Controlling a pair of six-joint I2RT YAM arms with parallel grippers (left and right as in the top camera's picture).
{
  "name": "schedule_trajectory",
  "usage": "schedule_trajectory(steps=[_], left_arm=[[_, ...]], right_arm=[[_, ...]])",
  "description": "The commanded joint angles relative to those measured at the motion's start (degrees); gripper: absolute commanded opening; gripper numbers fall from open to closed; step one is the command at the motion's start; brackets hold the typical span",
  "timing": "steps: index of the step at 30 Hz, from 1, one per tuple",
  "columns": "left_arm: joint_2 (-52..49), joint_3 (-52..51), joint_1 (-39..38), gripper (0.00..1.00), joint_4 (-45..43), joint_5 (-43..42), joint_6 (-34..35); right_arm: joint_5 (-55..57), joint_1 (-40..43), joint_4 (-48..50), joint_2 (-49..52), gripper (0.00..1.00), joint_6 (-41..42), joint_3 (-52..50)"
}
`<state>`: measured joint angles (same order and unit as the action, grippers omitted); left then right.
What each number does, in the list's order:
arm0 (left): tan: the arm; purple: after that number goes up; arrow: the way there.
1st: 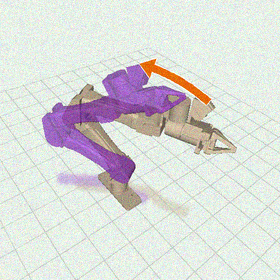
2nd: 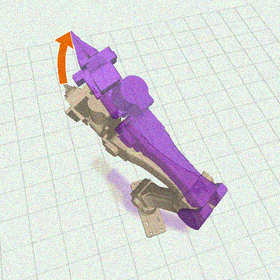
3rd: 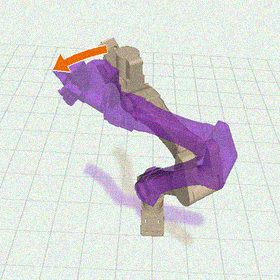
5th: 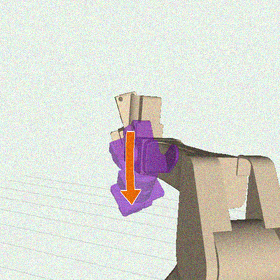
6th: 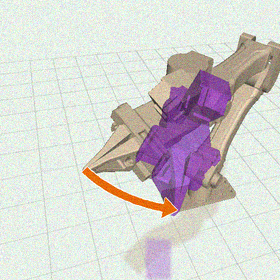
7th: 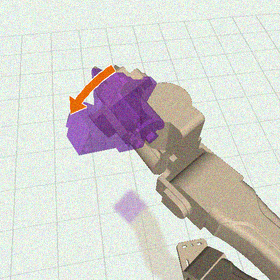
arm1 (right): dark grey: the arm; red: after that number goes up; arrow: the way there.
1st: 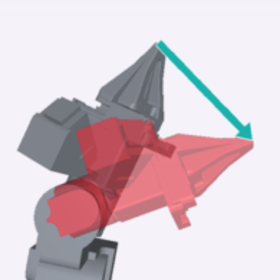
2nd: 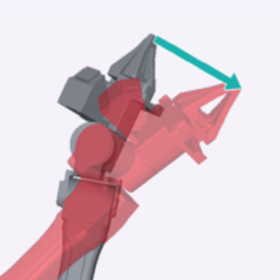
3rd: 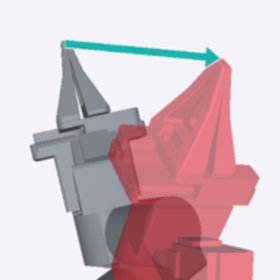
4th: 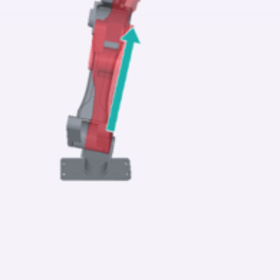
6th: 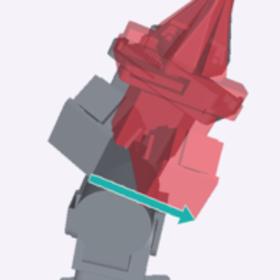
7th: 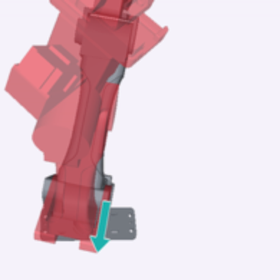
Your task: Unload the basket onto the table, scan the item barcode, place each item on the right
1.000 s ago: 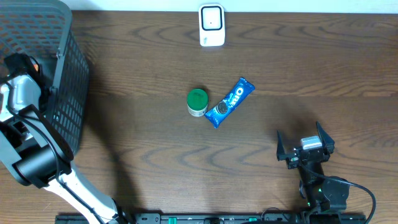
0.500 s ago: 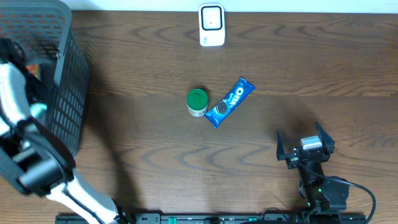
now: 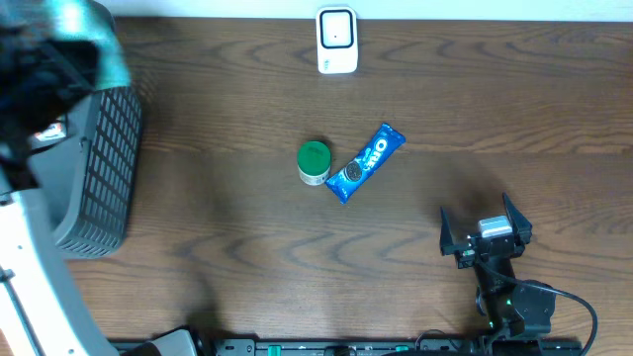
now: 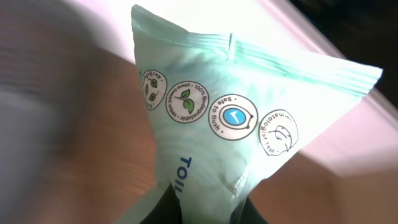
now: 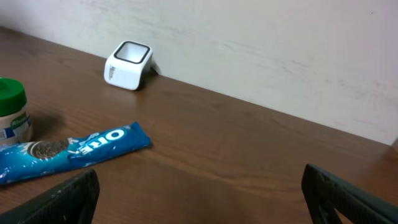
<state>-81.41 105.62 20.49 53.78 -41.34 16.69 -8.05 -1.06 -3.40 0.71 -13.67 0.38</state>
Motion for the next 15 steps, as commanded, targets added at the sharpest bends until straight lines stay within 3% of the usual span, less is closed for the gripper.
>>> schedule_trajectory(steps=[1,10,15], left_arm=[[-2.9,-0.8,-8.0,0.08,0.1,-16.3,-1.6],[-13.9,-1.5,-28.6,0.08,0.2,-36.2,-19.8],[-21.8,-1.5,-37.4,0.08,0.1,-37.6,-26.6]], right_arm=[[0.0,0.2,-0.2,-0.3,0.99,-0.1,-0.1],[0.0,0.2,-0.2,-0.3,0.99,-0.1,-0.1],[0.0,0.2,-0.2,-0.3,0.99,-0.1,-0.1]])
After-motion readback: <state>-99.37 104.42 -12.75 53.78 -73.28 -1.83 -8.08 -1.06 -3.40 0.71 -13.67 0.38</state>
